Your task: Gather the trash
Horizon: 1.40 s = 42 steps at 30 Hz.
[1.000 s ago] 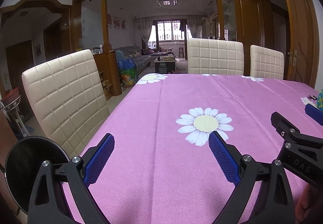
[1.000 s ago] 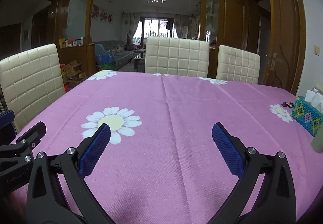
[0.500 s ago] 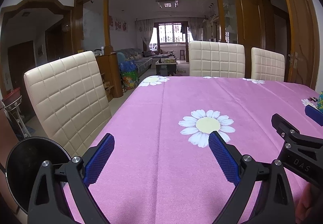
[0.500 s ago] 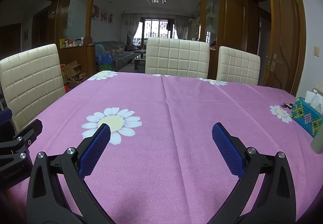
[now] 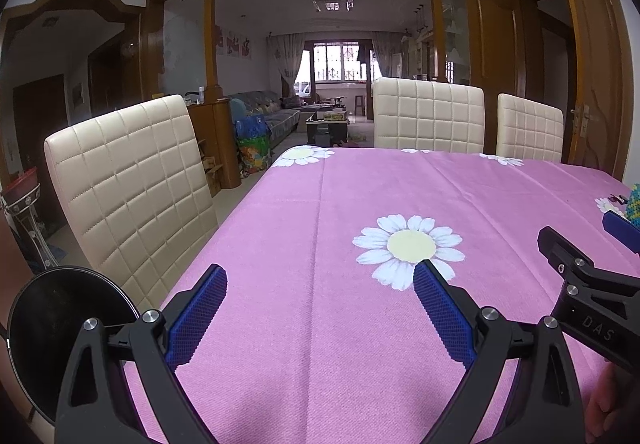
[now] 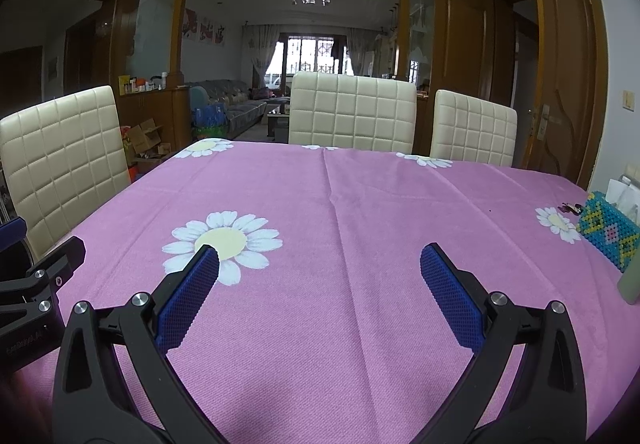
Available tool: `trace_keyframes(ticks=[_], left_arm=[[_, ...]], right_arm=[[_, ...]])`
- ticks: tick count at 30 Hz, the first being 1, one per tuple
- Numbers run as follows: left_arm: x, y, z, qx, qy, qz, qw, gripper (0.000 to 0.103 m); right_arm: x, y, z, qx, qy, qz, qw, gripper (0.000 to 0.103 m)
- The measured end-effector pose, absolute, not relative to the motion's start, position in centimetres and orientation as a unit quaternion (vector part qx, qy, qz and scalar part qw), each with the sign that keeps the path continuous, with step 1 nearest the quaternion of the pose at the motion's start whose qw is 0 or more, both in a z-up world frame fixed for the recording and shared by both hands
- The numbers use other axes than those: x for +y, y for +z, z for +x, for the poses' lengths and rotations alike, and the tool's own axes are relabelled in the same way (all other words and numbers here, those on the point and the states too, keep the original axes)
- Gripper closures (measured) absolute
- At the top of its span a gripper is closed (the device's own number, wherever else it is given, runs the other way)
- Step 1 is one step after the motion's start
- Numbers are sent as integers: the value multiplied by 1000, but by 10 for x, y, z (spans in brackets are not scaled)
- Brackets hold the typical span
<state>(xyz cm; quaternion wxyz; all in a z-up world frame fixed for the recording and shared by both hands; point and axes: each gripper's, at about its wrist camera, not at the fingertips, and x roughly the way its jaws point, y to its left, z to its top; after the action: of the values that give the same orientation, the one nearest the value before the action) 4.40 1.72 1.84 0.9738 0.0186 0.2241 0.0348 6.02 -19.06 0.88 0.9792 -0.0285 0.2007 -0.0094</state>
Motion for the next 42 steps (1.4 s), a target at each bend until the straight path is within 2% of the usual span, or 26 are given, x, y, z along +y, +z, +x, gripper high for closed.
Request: trace_keyframes(ticks=[42], left_arm=[[32, 10, 49, 271, 52, -9, 961, 11]], right_arm=[[-188, 6, 62, 203, -6, -34, 979, 4]])
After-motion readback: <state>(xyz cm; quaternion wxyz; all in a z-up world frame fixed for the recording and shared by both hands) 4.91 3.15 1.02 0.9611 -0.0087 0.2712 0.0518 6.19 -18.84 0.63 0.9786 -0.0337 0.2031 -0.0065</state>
